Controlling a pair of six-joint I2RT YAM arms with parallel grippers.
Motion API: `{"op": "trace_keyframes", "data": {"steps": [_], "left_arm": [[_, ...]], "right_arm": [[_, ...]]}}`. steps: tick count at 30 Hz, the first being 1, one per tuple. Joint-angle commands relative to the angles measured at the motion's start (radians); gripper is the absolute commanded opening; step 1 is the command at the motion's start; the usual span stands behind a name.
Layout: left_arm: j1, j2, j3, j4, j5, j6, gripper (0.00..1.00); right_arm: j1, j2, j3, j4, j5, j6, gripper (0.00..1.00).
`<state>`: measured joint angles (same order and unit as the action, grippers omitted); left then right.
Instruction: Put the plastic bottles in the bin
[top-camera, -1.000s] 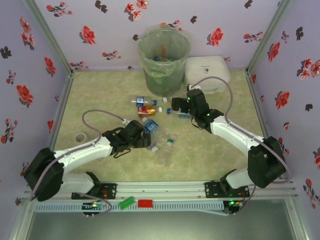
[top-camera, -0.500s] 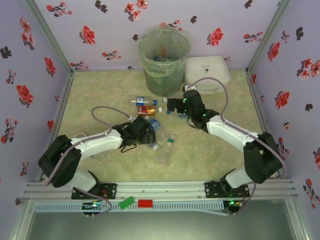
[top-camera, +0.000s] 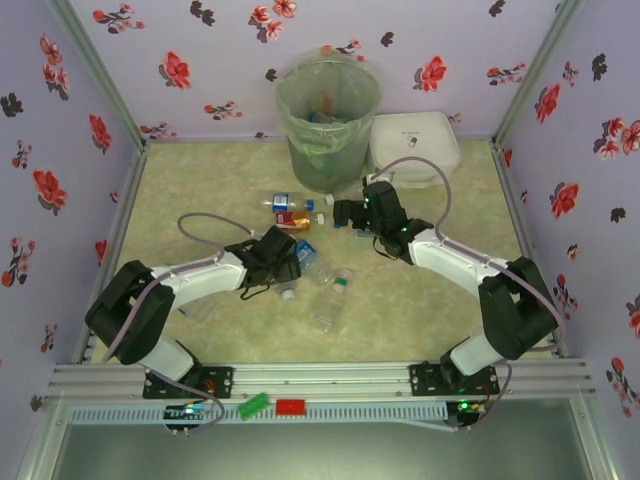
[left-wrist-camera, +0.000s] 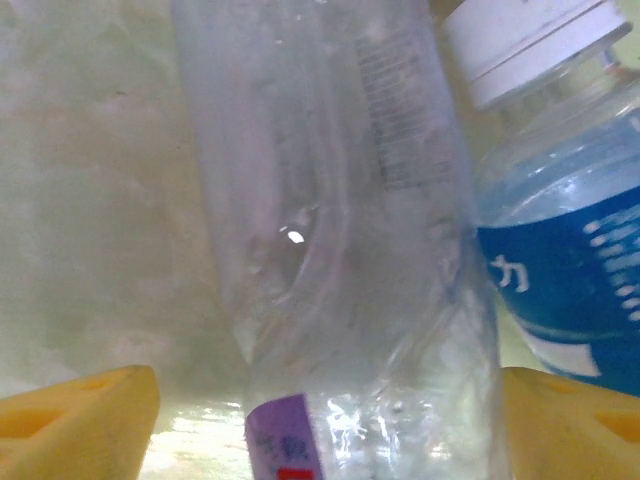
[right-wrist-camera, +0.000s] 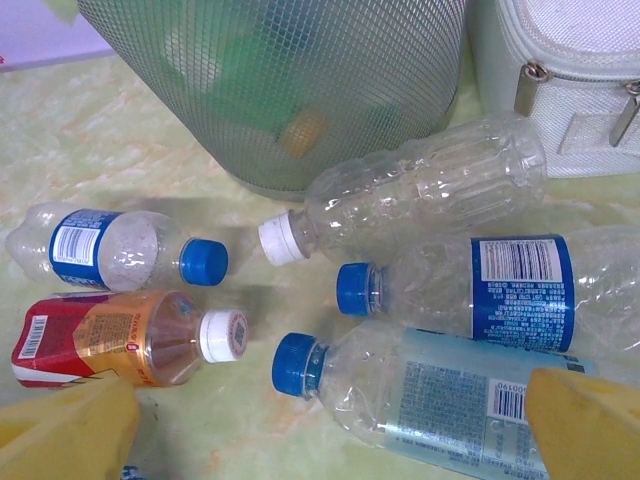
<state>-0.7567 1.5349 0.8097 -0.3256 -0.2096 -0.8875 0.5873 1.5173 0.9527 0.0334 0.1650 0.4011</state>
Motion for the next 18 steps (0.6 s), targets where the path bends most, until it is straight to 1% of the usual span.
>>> {"op": "trace_keyframes", "data": {"steps": [1,4,10,14,18], "left_arm": [[0.025,0.024,-0.014,-0.012,-0.026,-0.013,0.78],[0.052,0.014,-0.028,-0.005,-0.029,-0.015,0.66],[0.087,-0.059,-0.060,-0.004,-0.076,-0.004,0.53],[0.126,-0.136,-0.060,-0.035,-0.156,0.033,0.52],[0.215,-0.260,-0.057,-0.006,-0.209,0.097,0.51]], "right_arm": [[0.005,0.011,0.021,0.019,0.019,-0.012,1.00],[0.005,0.009,0.021,0.016,0.023,-0.012,1.00],[0.005,0.019,0.028,0.016,0.023,-0.014,1.00],[0.005,0.030,0.032,0.020,0.019,-0.005,1.00],[0.005,0.041,0.031,0.038,0.008,0.004,1.00]]}}
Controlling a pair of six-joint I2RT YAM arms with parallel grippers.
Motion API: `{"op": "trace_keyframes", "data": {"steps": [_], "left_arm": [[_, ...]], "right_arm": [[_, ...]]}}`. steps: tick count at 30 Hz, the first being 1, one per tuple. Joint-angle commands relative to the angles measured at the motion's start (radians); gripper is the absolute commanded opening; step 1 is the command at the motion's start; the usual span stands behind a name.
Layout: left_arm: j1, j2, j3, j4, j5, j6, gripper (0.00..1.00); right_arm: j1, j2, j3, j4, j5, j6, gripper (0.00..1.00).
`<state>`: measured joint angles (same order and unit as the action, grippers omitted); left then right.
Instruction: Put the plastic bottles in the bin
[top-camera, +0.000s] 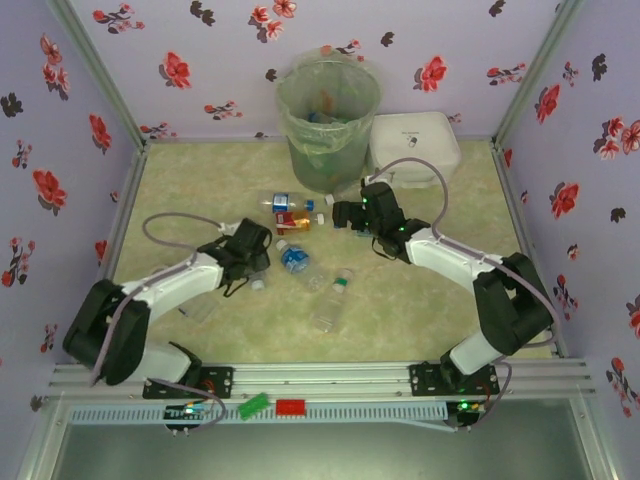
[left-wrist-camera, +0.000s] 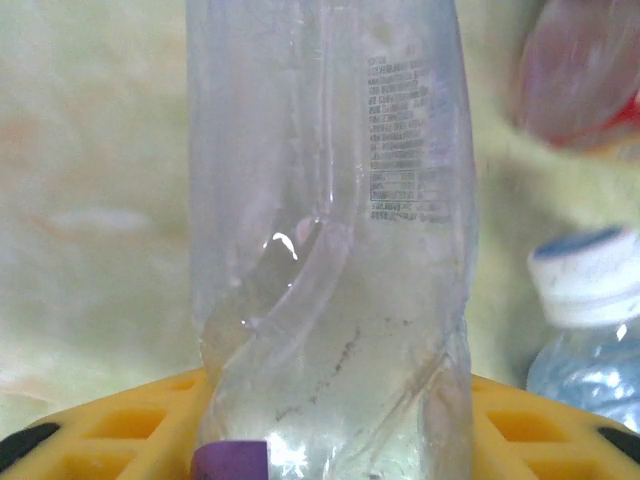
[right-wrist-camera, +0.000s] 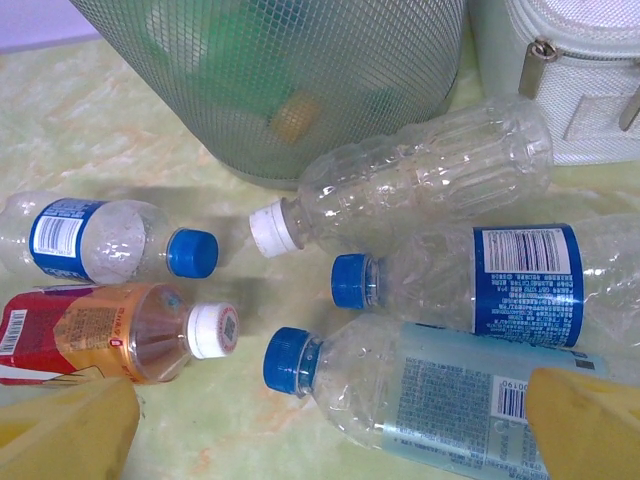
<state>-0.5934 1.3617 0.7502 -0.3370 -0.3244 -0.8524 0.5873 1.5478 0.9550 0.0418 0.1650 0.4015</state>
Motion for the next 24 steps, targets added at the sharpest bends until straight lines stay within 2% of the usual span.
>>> {"op": "trace_keyframes", "data": {"steps": [1,5,8,11,15,19,24], "left_arm": [[0.073,-0.117,0.005,0.024,-0.099,0.084,0.51],[0.152,-0.218,0.036,0.188,-0.122,0.192,0.50],[0.186,-0.233,0.096,0.335,-0.121,0.262,0.48],[0.191,-0.186,0.196,0.450,-0.096,0.344,0.47],[0.193,-0.066,0.373,0.513,-0.001,0.423,0.46],[0.196,0.073,0.590,0.461,0.133,0.497,0.46],[0.198,0.298,0.994,0.200,0.348,0.582,0.45]], "right_arm": [[0.005,0.014,0.030,0.033,0.003,0.004,0.99],[0.005,0.023,0.037,0.052,-0.014,0.018,1.00],[0.005,0.031,0.040,0.063,-0.035,0.029,1.00],[0.006,0.028,0.039,0.068,-0.061,0.047,1.00],[0.008,0.016,0.013,0.092,-0.093,0.076,1.00],[0.017,-0.010,-0.030,0.121,-0.101,0.101,1.00],[0.022,-0.048,-0.072,0.120,-0.089,0.105,1.00]]}}
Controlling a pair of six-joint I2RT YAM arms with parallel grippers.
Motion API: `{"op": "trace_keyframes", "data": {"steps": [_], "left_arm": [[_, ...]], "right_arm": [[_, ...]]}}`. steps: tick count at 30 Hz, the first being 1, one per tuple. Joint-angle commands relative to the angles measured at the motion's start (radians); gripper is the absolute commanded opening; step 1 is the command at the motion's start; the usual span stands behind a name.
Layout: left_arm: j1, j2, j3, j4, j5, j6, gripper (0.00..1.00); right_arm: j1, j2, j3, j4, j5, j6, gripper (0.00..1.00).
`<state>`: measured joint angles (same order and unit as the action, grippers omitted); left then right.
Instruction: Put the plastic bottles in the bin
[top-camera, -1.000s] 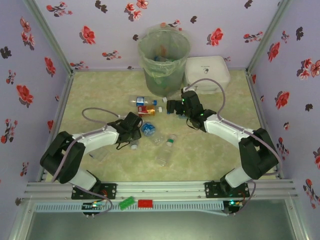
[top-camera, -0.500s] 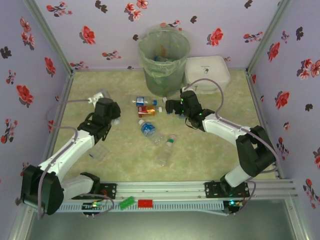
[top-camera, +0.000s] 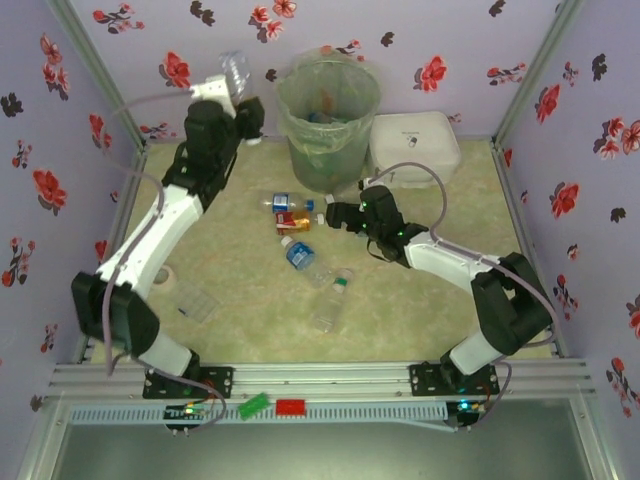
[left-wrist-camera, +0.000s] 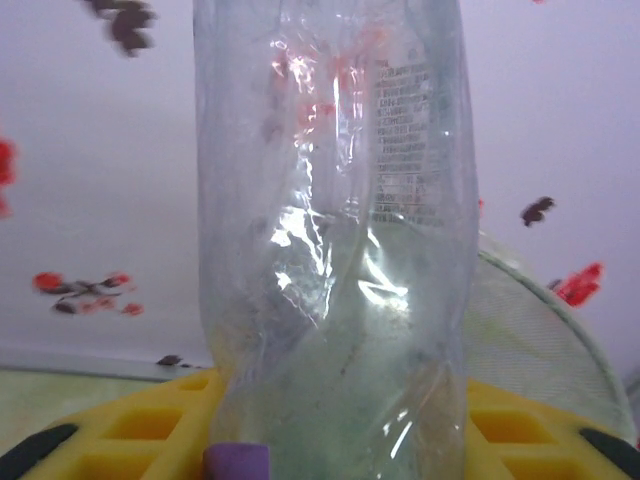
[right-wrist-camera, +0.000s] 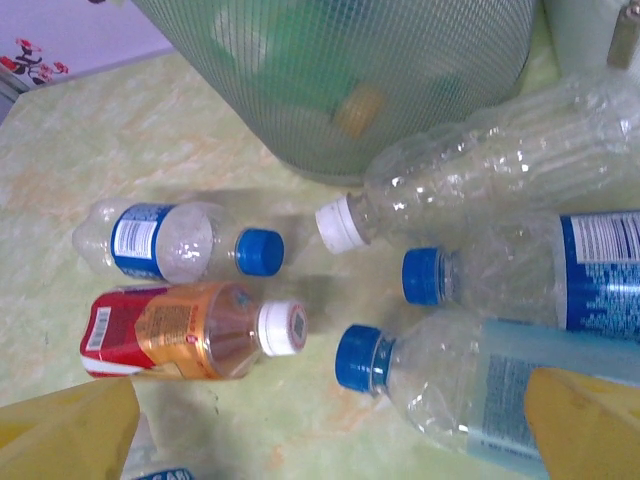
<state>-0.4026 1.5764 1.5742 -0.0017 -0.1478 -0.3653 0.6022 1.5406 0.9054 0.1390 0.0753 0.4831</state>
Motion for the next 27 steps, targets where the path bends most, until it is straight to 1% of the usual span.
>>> {"op": "trace_keyframes", "data": {"steps": [1,3,7,9,12,14,19,22,23,25,26,27], "left_arm": [[0.006,0.129,0.243,-0.185,0.204,0.101,0.45],[0.007,0.232,0.409,-0.290,0.278,0.107,0.45],[0.001,0.443,0.739,-0.473,0.373,0.119,0.45],[-0.005,0.561,0.915,-0.569,0.378,0.128,0.45],[-0.008,0.697,1.102,-0.620,0.379,0.117,0.45],[-0.010,0.740,1.132,-0.589,0.379,0.093,0.44],[-0.018,0.765,1.051,-0.438,0.395,0.024,0.44],[-0.027,0.783,1.049,-0.401,0.396,0.011,0.44],[-0.030,0.789,1.052,-0.394,0.396,0.009,0.46],[-0.034,0.793,1.055,-0.383,0.396,0.004,0.56],[-0.036,0.794,1.054,-0.378,0.396,0.000,0.64],[-0.038,0.793,1.054,-0.374,0.396,-0.004,0.75]], "right_arm": [[0.007,-0.046,-0.029,0.023,0.004,0.023,1.00],[0.007,-0.058,-0.039,0.022,0.012,0.023,1.00],[0.007,-0.075,-0.044,0.012,0.020,0.016,1.00],[0.006,-0.087,-0.046,0.007,0.023,0.012,1.00],[0.007,-0.104,-0.056,0.004,0.026,0.010,1.00],[0.008,-0.111,-0.063,-0.001,0.029,0.009,1.00],[0.008,-0.132,-0.074,-0.033,0.028,0.006,0.99],[0.009,-0.147,-0.086,-0.041,0.038,0.004,1.00],[0.008,-0.150,-0.088,-0.044,0.042,0.003,1.00],[0.009,-0.155,-0.090,-0.051,0.047,0.000,1.00],[0.009,-0.157,-0.090,-0.053,0.050,0.000,0.99],[0.010,-0.157,-0.090,-0.054,0.050,-0.001,1.00]]}}
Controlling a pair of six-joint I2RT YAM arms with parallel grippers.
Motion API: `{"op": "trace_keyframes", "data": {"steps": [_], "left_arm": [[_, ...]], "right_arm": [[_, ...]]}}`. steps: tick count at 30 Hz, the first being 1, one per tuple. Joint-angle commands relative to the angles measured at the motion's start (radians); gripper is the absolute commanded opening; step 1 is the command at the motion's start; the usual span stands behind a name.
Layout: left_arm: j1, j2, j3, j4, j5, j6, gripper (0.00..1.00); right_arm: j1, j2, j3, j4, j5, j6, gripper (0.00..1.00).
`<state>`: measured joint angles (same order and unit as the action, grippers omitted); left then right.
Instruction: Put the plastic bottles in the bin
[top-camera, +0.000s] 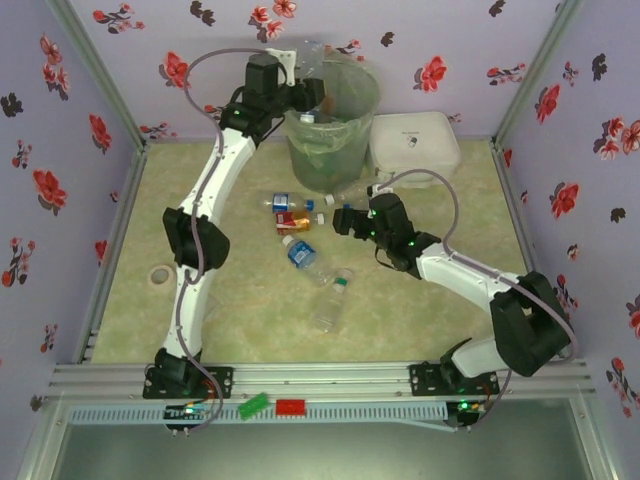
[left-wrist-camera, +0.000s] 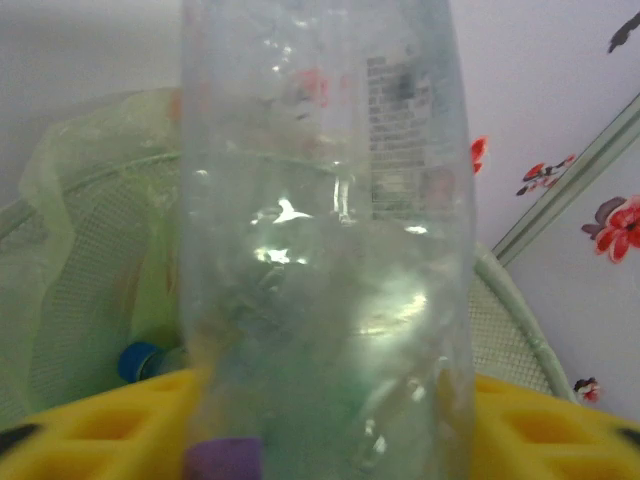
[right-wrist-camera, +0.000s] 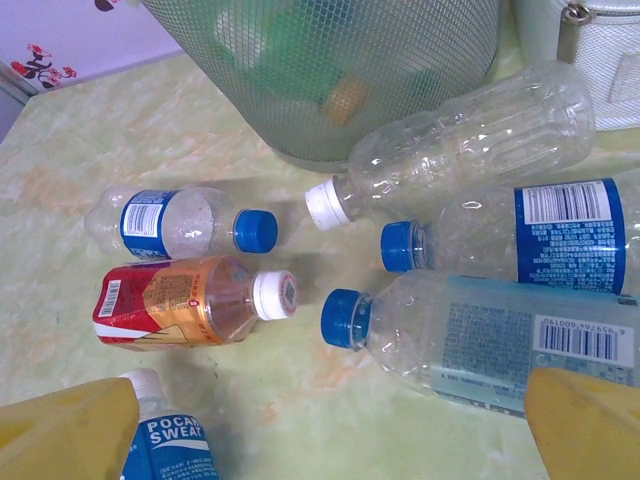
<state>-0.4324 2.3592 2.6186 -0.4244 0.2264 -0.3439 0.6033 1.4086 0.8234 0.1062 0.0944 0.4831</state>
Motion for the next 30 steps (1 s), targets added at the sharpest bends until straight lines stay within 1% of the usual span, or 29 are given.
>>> {"op": "trace_keyframes", "data": {"steps": [1,2,3,9,14,17,19,25,28,30], "left_arm": [[-0.009,0.011,0.009,0.051,0.022,-0.029,0.85],[-0.009,0.009,0.009,0.055,0.021,-0.033,0.93],[-0.011,0.006,0.009,0.056,0.022,-0.035,0.99],[-0.012,-0.053,-0.030,0.062,0.022,-0.030,1.00],[-0.023,-0.175,-0.194,0.108,0.022,-0.011,1.00],[-0.033,-0.282,-0.349,0.166,0.022,0.009,1.00],[-0.039,-0.363,-0.485,0.236,0.021,0.008,1.00],[-0.043,-0.633,-0.937,0.499,0.007,-0.069,1.00],[-0.042,-0.753,-1.149,0.594,-0.051,-0.103,1.00],[-0.043,-0.825,-1.286,0.652,-0.137,-0.134,1.00]], "right_arm": [[0.008,-0.025,-0.007,-0.022,0.031,-0.001,1.00],[0.009,-0.026,-0.007,-0.022,0.030,0.001,1.00],[0.009,-0.026,-0.008,-0.022,0.027,0.001,1.00],[0.017,-0.026,-0.007,-0.014,0.024,0.000,1.00],[0.034,-0.007,-0.006,-0.011,0.025,0.016,1.00],[0.036,0.021,0.000,-0.016,0.034,0.014,1.00],[0.038,0.045,0.028,-0.054,0.050,-0.029,1.00],[0.035,0.166,0.215,-0.323,0.155,-0.304,1.00],[0.029,0.239,0.308,-0.429,0.165,-0.422,1.00],[0.020,0.292,0.378,-0.509,0.140,-0.486,1.00]]}}
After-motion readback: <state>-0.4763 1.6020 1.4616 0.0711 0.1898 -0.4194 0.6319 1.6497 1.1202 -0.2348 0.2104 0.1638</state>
